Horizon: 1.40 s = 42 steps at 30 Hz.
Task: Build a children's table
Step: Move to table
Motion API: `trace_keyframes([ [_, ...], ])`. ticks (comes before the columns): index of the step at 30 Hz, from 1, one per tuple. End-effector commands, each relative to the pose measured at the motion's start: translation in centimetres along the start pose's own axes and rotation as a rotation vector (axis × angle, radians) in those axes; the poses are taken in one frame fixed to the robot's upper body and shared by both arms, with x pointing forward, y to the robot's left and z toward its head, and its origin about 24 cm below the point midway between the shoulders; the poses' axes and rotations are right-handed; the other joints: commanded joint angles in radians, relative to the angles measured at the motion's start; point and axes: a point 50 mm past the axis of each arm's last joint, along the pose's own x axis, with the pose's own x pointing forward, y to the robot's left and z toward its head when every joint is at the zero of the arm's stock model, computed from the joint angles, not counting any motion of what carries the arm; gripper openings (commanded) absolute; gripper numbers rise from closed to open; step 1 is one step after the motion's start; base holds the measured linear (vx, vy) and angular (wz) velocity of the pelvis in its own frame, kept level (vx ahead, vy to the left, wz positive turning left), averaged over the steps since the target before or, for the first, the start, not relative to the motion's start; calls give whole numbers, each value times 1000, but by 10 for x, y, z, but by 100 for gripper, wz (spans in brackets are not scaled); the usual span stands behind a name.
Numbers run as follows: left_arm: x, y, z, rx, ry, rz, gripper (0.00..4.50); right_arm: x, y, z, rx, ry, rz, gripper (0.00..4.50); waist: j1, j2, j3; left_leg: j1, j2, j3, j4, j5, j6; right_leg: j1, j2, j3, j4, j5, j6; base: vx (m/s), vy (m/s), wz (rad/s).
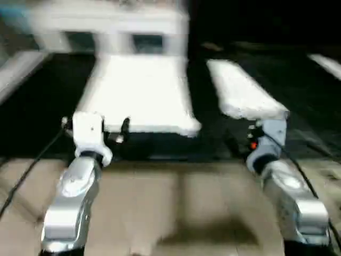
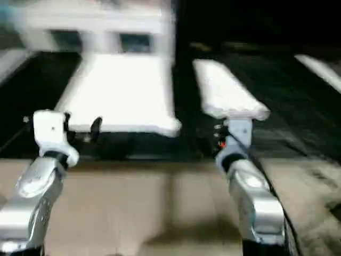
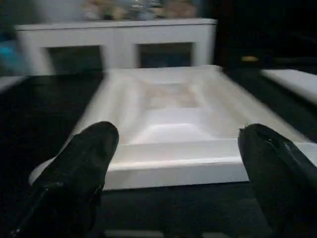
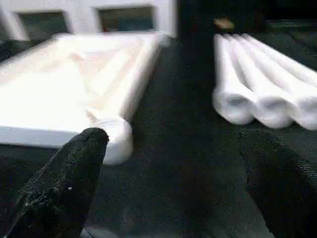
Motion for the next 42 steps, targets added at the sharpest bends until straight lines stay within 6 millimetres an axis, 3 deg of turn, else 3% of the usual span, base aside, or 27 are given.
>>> trace_keyframes([
  [1, 3, 1, 5, -1, -17, -6, 443, 2, 4, 2, -4, -11, 12, 450, 3, -2, -18, 71, 56, -3, -125, -385, -55, -12, -41, 49, -162, -591, -200, 54, 26, 33],
  [2, 3, 1, 5, 1, -17, -11, 443, 2, 4, 3, -3, -14, 19, 450, -42, 6, -37, 146, 156, -97, -268, -613, -57, -94, 62, 32, 22, -186, -158, 54, 26, 33],
  [3, 3, 1, 5, 1, -17, -11, 443, 2, 4, 3, -3, -14, 19, 450, -51, 22, -63, 160, 175, -127, -275, -586, -31, -108, 52, 30, 74, -44, -109, 54, 22, 13],
  [4, 3, 0, 5, 1, -17, -14, 443, 2, 5, 3, -6, -18, 24, 450, -63, 35, -66, 161, 163, -125, -257, -476, 64, -152, 41, 21, 101, 70, -21, 148, 56, -5],
  [6, 2, 0, 5, 1, -17, -14, 443, 2, 6, 4, -9, -22, 28, 450, -67, 28, -67, 156, 142, -89, -244, -272, 184, -204, 36, 10, 113, 154, -6, 158, 39, -3],
  [7, 2, 0, 5, 0, -18, -15, 443, 3, 6, 4, -15, -26, 29, 450, -71, 2, -65, 129, 119, -45, -257, -219, 195, -197, 31, 11, 82, 216, -37, 188, -2, -6],
  [9, 2, 1, 5, 1, -19, -15, 443, 3, 6, 5, -26, -31, 29, 450, -62, -53, -76, 100, 38, 17, -235, -252, 168, -118, -6, 68, -26, 153, -92, 193, -25, -4],
  [10, 2, 1, 6, 3, -22, -18, 443, 3, 6, 5, -27, -35, 30, 450, -23, -89, -75, 48, -59, 50, -96, -235, 129, -27, -75, 193, -124, -242, -183, 229, -60, 10],
  [11, 2, 0, 7, 5, -26, -27, 443, 3, 6, 6, -25, -41, 32, 450, -12, -91, -85, -10, -57, 16, 11, -139, 84, 27, -139, 271, -149, -467, -350, 229, -60, 10],
  [12, 2, 0, 7, 7, -28, -37, 443, 4, 7, 6, -23, -44, 36, 450, -2, -83, -89, -44, -46, -2, 30, -94, 51, 53, -137, 272, -135, -420, -393, 255, -18, 9],
  [15, 2, -3, 7, 18, -30, -65, 443, 4, 8, 8, -25, -47, 49, 450, 13, -62, -76, -106, -19, -25, 29, 74, -20, 37, -76, 216, -124, -43, -492, 217, -1, 10],
  [16, 2, -4, 7, 23, -26, -71, 443, 4, 7, 8, -39, -46, 45, 450, 16, -35, -72, -111, 5, -23, -50, 173, -13, 16, -22, 143, -126, -91, -433, 102, 16, -1],
  [17, 2, -4, 6, 29, -20, -74, 443, 5, 7, 8, -56, -46, 42, 450, 9, 19, -80, -62, 33, -18, -161, 189, -2, -5, 47, 67, -112, -154, -302, 217, 67, 4],
  [18, 2, -5, 5, 30, -19, -74, 443, 5, 7, 9, -60, -47, 45, 450, -8, 39, -70, -32, 76, -62, -198, 71, 36, -43, 99, 42, -57, -140, -226, 220, 112, 2],
  [19, 2, -5, 5, 33, -18, -77, 443, 6, 7, 9, -68, -49, 53, 450, -54, 44, -100, 71, 178, -168, -222, -104, 136, -136, 90, 36, 94, -119, -112, 330, 136, 10],
  [23, 3, -7, 5, 34, -22, -94, 443, 5, 7, 12, -78, -56, 82, 450, -43, 14, -88, 70, 133, -100, -201, 78, 368, -219, 57, 37, 135, 100, 60, 182, 49, 4],
  [24, 3, -9, 6, 27, -30, -121, 443, 5, 7, 14, -84, -58, 105, 450, -47, -3, -88, 64, 130, -88, -207, 77, 380, -216, 47, 48, 115, 135, 49, 182, -33, -2],
  [25, 2, -13, 7, 11, -41, -157, 443, 4, 7, 15, -88, -58, 124, 450, -37, -41, -76, 32, 76, -35, -201, 25, 344, -180, 22, 76, 16, 219, -10, 247, -105, 2],
  [26, 2, -15, 7, 9, -31, -185, 443, 3, 7, 16, -90, -56, 139, 450, -14, -102, -81, -51, -30, 21, -124, -61, 254, -78, -32, 167, -90, 104, -32, 153, -99, -1],
  [27, 2, -16, 6, 10, -30, -190, 443, 3, 6, 17, -92, -56, 142, 450, 10, -97, -97, -72, -59, 22, -42, -57, 209, -29, -98, 230, -110, 67, -94, 167, -108, 1],
  [28, 1, -21, 5, 30, -13, -263, 443, 1, 4, 20, -120, -54, 174, 450, 17, -91, -112, -113, -34, -11, -33, 90, 116, 22, -118, 220, -59, 333, -169, 168, -78, -7],
  [29, 0, -23, 5, 40, -12, -291, 443, 0, 3, 21, -132, -53, 184, 450, 15, -81, -113, -129, -25, -21, -61, 260, 31, 20, -81, 180, 2, 897, -187, 168, -78, -7],
  [31, 0, -31, 5, 87, -9, -400, 443, -3, -3, 26, -187, -41, 226, 450, 14, -43, -105, -107, -7, -8, -133, 432, -32, -32, 11, 112, 30, 1272, -149, 17, -31, -1],
  [32, 0, -32, 4, 103, -6, -422, 443, -4, -4, 27, -203, -35, 237, 450, 8, -12, -111, -96, 29, -18, -136, 469, -24, -45, 30, 96, 32, 1103, -129, 0, 0, 0],
  [34, 2, -35, 3, 111, 10, -468, 443, -7, -6, 29, -233, -25, 274, 450, 7, -5, -113, -60, 74, -35, -126, 488, -42, -66, 27, 103, 13, 785, -163, 0, 0, 0],
  [38, -2, -51, 0, 133, 28, -807, 443, -20, -12, 34, -354, 38, 430, 450, 16, -13, -71, -50, 80, 3, -172, -31, -60, -67, -6, 126, -57, 152, -263, -35, 12, 4],
  [42, -5, -59, -5, 174, 108, -1017, 443, -34, -17, 34, -435, 106, 540, 450, 8, -12, -58, -38, 89, 21, -190, -221, -64, -81, -15, 132, -89, -217, -213, -61, -3, 1],
])
